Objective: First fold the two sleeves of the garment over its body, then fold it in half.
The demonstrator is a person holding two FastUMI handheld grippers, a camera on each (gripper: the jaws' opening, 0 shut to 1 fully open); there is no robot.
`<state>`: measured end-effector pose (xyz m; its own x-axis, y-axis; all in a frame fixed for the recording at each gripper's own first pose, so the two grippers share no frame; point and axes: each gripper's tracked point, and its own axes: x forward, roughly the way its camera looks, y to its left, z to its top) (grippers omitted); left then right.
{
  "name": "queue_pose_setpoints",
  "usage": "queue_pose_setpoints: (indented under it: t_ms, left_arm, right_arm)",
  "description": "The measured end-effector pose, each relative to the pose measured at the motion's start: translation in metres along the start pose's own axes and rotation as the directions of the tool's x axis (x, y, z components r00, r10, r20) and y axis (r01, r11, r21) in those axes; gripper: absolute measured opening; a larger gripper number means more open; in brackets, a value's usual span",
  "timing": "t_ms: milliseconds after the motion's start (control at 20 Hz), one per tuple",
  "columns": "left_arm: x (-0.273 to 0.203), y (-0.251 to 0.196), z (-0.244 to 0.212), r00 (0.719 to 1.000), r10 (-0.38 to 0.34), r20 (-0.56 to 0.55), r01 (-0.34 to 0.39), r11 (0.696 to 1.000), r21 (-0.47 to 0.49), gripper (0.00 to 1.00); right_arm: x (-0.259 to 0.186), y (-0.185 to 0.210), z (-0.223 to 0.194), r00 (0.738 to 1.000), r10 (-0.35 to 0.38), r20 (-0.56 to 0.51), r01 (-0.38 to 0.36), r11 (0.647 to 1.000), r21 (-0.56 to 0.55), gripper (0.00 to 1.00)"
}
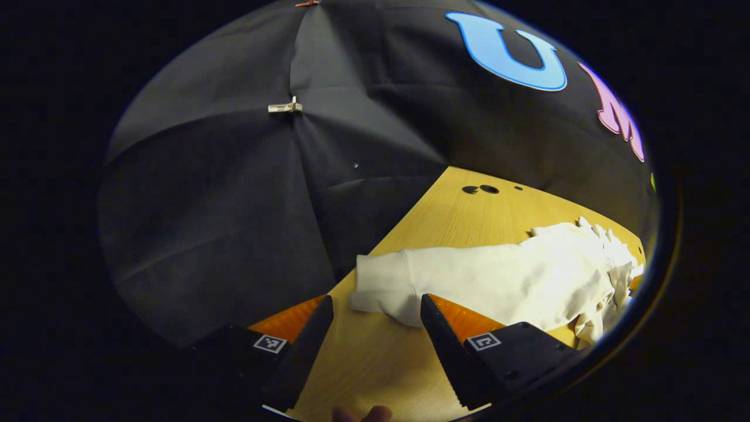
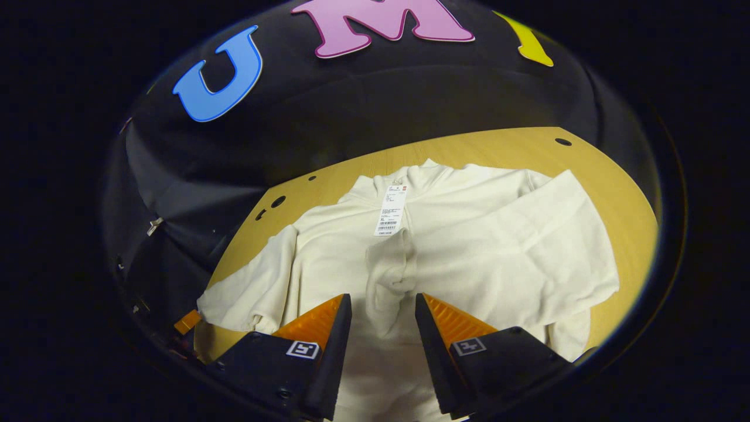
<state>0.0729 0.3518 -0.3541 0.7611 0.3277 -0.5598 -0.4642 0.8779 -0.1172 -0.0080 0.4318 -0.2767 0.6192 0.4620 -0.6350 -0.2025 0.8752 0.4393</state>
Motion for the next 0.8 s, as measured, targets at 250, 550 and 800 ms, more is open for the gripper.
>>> queue_pose_setpoints:
  t_ms: [250,550,800]
  left_arm:
    - [0.012,-0.008,-0.002,0.999,-0.014,-0.036,0.014,1.000,0.013,0.94]
    - [0.030,-0.020,0.004,0.996,-0.058,-0.071,0.059,0.998,0.012,0.95]
    - [0.043,-0.025,0.000,0.989,-0.083,-0.124,0.092,0.993,0.073,0.95]
  right_arm:
    - [-0.049,-0.018,0.003,1.000,0.000,-0.002,0.000,1.000,-0.007,0.67]
    - [-0.090,-0.046,-0.009,0.999,-0.035,-0.022,0.035,0.999,-0.016,0.67]
    - [-0.104,-0.055,-0.021,0.998,-0.051,-0.042,0.052,0.999,0.015,0.67]
